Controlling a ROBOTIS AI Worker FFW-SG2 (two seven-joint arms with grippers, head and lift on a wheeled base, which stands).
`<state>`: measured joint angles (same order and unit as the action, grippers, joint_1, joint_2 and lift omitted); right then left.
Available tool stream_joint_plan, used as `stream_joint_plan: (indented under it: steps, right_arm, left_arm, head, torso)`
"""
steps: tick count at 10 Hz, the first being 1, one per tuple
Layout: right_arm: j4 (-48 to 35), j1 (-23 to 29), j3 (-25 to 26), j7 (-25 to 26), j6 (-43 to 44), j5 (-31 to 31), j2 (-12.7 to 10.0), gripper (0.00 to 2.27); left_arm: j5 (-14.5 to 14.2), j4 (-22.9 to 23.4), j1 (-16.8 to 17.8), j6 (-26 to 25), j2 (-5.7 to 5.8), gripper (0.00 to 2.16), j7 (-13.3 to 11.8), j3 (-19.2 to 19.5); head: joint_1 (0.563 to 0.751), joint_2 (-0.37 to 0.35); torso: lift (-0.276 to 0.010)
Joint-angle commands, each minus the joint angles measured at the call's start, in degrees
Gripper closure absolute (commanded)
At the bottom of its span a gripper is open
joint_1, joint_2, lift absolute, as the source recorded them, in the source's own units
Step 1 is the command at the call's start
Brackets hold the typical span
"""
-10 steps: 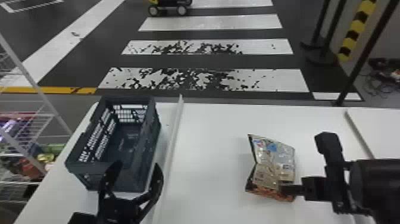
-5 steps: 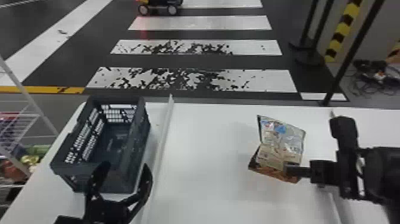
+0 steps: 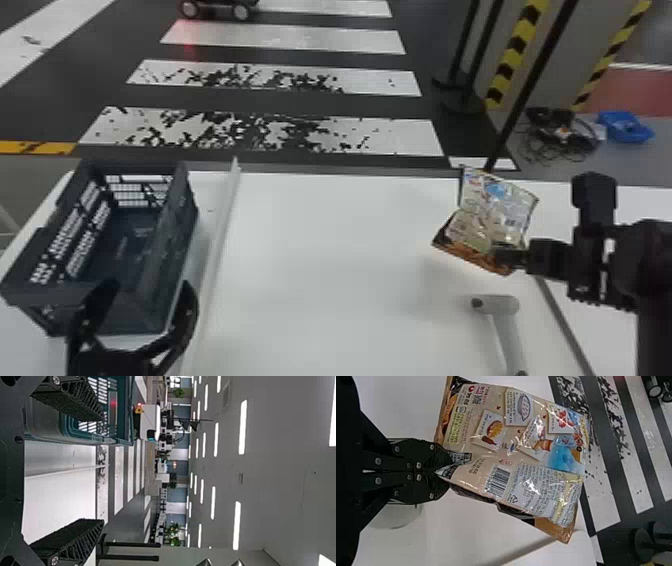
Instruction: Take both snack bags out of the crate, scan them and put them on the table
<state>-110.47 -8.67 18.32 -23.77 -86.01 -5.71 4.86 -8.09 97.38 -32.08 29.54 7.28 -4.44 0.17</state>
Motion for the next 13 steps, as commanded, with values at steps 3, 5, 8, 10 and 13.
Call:
stream_joint_plan:
  steps: [3, 5, 8, 10, 13]
  right_arm:
    - [0.7, -0.7, 8.3, 4.7, 3.1, 1.8, 3.9, 2.26]
    - [2.6, -1.0, 13.0, 7.2, 6.4, 5.0, 5.7, 2.26]
    - [8.8, -2.3, 19.8, 9.5, 17.8, 5.9, 7.1, 2.26]
    - [13.5, -3.2, 22.7, 15.2, 21.7, 5.3, 9.1, 2.26]
    - [18.4, -3.3, 23.5, 21.9, 25.6, 5.1, 10.1, 2.26]
  left_arm:
    - [0.0, -0.1, 0.0, 0.0, 0.01, 0.08, 0.0, 0.0]
    - [0.0, -0.1, 0.0, -0.1, -0.07, 0.08, 0.0, 0.0]
    - [0.1, -2.2, 0.0, 0.0, -0.25, 0.08, 0.0, 0.0]
    - [0.2, -3.1, 0.5, 0.0, -0.16, 0.08, 0.0, -0.1]
    - [0.2, -4.0, 1.3, -0.1, -0.07, 0.08, -0.1, -0.4]
  head:
    - [0.695, -0.194]
    - [0.695, -0.257]
    - [0.695, -0.336]
    - [0.695, -0.350]
    - [0.695, -0.350]
  torso:
    - [-0.091]
    - [-0.091]
    - [-0.091]
    - [-0.091]
    - [-0.091]
